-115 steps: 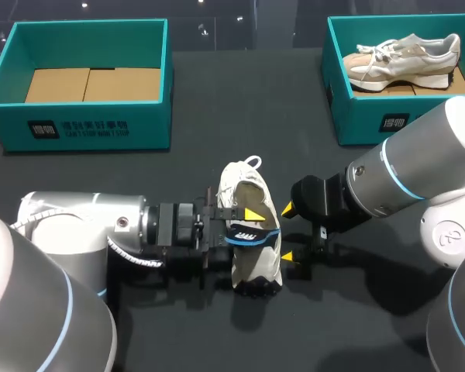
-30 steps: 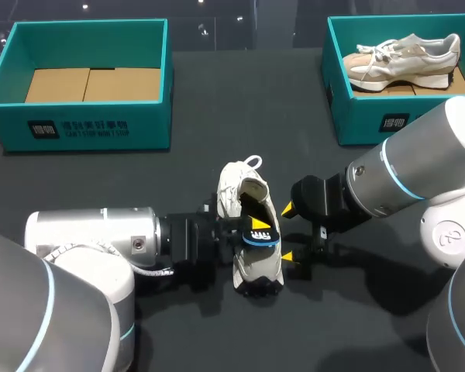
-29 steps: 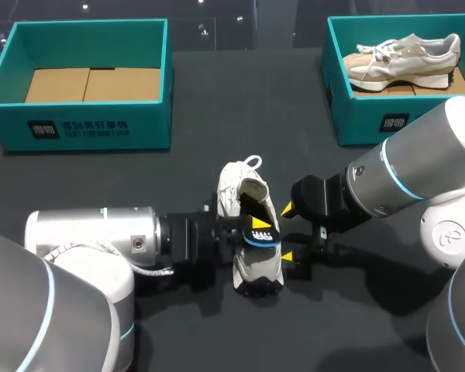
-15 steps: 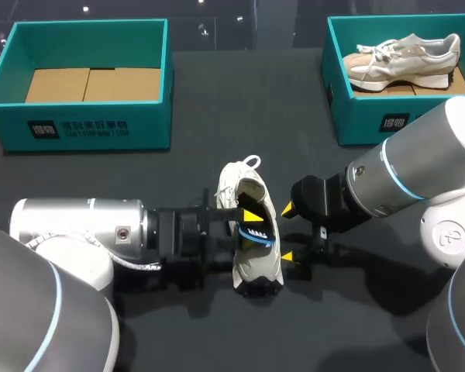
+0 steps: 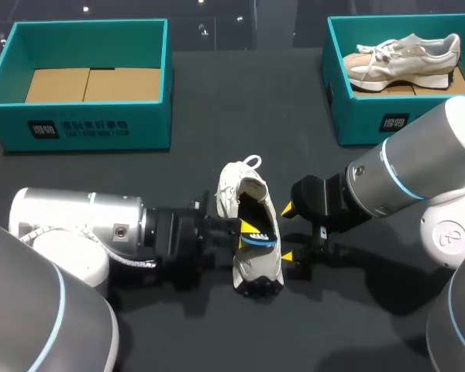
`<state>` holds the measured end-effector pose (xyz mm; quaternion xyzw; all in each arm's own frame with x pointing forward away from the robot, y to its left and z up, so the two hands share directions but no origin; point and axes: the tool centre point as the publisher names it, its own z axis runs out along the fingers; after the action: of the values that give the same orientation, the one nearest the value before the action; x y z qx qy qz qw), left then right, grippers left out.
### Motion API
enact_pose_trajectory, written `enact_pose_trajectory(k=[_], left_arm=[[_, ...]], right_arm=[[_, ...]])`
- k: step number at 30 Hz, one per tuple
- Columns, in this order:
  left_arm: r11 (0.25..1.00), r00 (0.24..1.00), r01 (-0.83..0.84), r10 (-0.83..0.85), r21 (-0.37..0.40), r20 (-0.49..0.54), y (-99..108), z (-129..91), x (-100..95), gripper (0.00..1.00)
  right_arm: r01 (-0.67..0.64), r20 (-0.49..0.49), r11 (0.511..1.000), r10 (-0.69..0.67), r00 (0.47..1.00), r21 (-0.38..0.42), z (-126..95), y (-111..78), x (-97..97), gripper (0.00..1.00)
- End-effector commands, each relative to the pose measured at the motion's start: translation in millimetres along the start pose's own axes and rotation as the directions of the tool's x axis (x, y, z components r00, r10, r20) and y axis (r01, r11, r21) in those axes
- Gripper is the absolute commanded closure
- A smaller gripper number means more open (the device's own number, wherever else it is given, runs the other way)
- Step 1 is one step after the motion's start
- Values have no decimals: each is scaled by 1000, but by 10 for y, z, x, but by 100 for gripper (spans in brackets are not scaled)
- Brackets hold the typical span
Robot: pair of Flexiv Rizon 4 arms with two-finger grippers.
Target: Take the shoe out of the shoebox, open the shoe tongue, remove and reinsert the insole, then place the shoe into the shoebox
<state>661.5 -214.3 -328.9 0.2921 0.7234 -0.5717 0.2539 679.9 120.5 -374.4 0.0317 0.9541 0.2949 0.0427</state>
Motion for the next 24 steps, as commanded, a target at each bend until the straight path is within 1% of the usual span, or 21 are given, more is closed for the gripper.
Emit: enact_pose_trajectory(k=[1,7,11,13,15,16,17,19,24], left_arm=[[999,1000,-15,15,-34,4,78,168,-2,100],[993,999,-45,48,-105,24,208,199,-22,100],[994,999,-17,20,-106,27,235,199,-7,100],[996,1000,0,3,-94,27,207,172,-8,100],[998,999,26,-25,-64,26,155,139,-19,99],[998,999,43,-42,-47,25,128,125,-32,91],[998,999,47,-46,-39,26,105,111,-39,87],[998,998,54,-54,-24,25,54,84,-45,84],[999,999,48,-48,-4,27,-89,20,-55,87]], right_arm=[[1,1,1000,-1,1000,-2,-3,-7,9,0],[1,1,1000,-1,1000,-2,-3,-7,9,0],[1,1,1000,-1,1000,-2,-3,-7,9,0],[1,1,1000,-1,1000,-2,-3,-7,9,0],[1,1,1000,-1,1000,-2,-3,-7,9,0],[1,1,1000,-1,1000,-2,-3,-7,9,0],[1,1,1000,-1,1000,-2,-3,-7,9,0],[1,1,1000,-1,1000,-2,-3,-7,9,0],[1,1,1000,-1,1000,-2,-3,-7,9,0]])
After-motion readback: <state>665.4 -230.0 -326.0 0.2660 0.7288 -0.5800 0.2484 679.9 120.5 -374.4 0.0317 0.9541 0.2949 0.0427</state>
